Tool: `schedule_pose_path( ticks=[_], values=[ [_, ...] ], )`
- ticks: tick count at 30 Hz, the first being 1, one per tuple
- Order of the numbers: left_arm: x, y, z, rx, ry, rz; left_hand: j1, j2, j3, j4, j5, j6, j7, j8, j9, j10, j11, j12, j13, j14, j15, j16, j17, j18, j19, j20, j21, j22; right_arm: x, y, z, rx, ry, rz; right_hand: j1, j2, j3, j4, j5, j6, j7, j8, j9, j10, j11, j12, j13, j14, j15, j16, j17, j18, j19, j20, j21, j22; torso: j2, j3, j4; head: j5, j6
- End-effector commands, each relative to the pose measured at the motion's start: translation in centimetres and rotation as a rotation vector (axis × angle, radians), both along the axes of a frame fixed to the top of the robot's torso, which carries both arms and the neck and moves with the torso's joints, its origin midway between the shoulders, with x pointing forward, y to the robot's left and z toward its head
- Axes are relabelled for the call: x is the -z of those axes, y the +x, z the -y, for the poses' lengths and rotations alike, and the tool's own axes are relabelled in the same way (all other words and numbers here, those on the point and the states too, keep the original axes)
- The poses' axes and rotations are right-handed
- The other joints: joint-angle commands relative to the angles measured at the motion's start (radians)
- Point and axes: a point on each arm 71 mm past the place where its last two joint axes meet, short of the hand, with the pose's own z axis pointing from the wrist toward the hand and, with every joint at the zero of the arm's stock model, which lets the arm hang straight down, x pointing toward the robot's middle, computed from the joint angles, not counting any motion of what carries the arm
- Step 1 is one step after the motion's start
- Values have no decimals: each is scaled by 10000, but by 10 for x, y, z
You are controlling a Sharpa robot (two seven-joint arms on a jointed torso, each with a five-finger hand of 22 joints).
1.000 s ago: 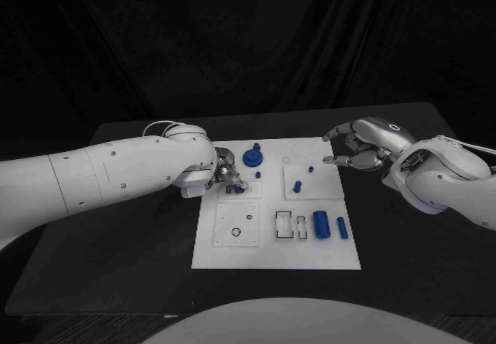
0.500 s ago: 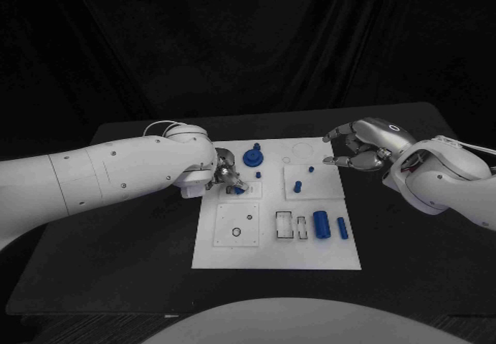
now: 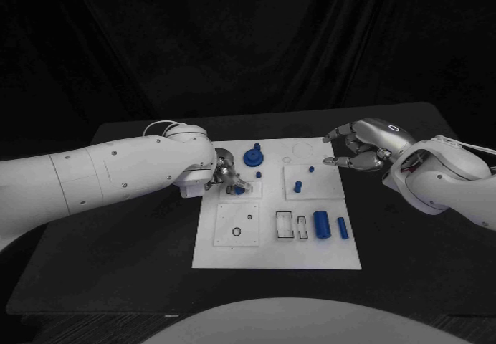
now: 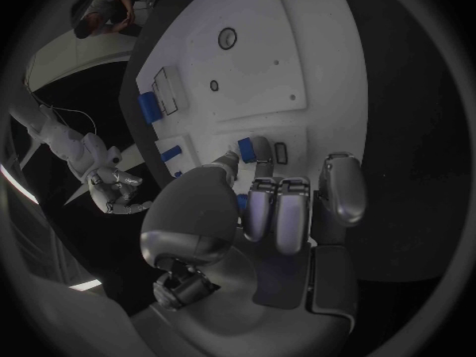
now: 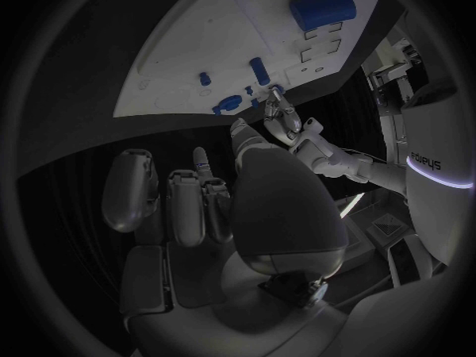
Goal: Assemble the parts on the task board
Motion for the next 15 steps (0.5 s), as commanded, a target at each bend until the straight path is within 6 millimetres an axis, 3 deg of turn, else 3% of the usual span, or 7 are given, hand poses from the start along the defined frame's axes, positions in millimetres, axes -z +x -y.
schedule_pose_path(
  ticks=[1,15],
  values=[
    [6,-1,-2,-86,43,-112,-323,73,-238,46,-61,-65,69,-191,-118,325,94,-66,1893,593,76,-46,1963,-46,-40,36,-38,41,2,0,1,156,-57,-130,1,95,-4,-42,17,93,3,66,-17,764,73,-60,2304,747,100,-49,1393,47,-23,40,-54,1631,4,-2,-5,16,2],
    [5,3,1,-204,-186,143,-688,382,-539,48,-60,53,65,-253,-163,339,100,-49,1913,615,90,-26,2004,-48,-34,59,-27,101,2,0,1,176,-72,-169,-7,100,-12,-39,1,99,10,66,-28,756,80,-69,2294,744,106,-60,1384,49,-25,44,-64,1629,0,4,-9,25,2]
  ],
)
